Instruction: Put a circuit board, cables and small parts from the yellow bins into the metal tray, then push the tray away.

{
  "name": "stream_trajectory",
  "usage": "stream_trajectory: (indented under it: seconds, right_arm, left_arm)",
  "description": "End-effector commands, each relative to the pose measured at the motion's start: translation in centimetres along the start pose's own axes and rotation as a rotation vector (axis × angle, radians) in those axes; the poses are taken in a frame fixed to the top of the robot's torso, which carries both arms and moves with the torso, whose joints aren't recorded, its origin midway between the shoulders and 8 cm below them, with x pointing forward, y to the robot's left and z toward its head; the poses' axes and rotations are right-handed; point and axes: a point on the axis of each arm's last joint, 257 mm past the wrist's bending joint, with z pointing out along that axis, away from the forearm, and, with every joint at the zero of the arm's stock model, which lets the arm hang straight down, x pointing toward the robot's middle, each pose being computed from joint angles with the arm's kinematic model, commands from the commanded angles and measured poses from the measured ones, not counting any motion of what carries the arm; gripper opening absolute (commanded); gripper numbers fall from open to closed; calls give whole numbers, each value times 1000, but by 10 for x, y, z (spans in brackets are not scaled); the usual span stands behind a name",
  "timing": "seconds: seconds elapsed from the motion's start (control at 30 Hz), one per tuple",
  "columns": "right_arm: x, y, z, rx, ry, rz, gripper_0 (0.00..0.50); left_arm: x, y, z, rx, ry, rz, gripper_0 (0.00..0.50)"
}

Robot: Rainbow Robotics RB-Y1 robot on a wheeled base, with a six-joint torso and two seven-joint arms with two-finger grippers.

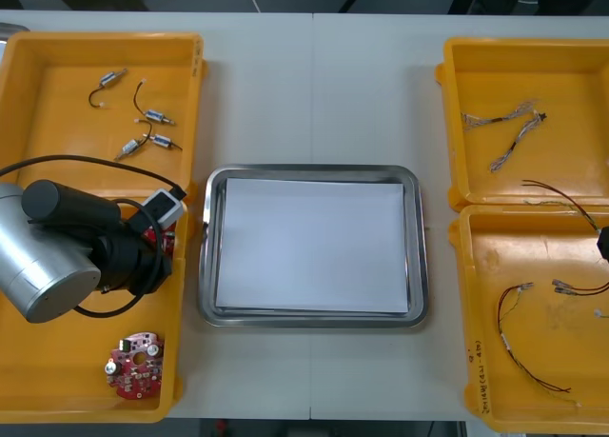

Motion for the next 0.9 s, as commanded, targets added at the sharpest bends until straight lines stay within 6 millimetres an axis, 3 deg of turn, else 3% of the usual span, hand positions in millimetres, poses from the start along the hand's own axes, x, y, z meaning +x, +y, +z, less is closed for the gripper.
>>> stream_trajectory:
  seconds: [0.03, 0.1, 0.17, 0.27, 0.5, 0.57, 0.6, 0.9]
  right_arm:
    - [-10, 2, -8, 21, -30, -53, 0]
    - [-10, 2, -8, 21, -30, -51, 0]
    - [-10, 2, -8, 21, -30, -53, 0]
    - [-10, 2, -8, 20, -29, -52, 0]
    - [-10, 2, -8, 21, -30, -53, 0]
    - [-10, 2, -8, 21, -30, -53, 0]
    - [-10, 1, -8, 21, -31, -52, 0]
    - [-11, 1, -9, 22, -32, -51, 0]
  left_arm:
    - [-10, -9, 4, 6, -21, -46, 396]
    - [-11, -9, 5, -1, -23, -38, 320]
    - [-10, -10, 6, -8, -26, -28, 197]
    - [-10, -11, 6, -3, -25, -29, 119]
    - [-10, -12, 6, 1, -24, -34, 105]
    - [-9, -12, 6, 4, -22, -33, 14]
    - [-10, -13, 6, 6, -24, -33, 3]
    - [-14, -8, 0, 20, -29, -57, 0]
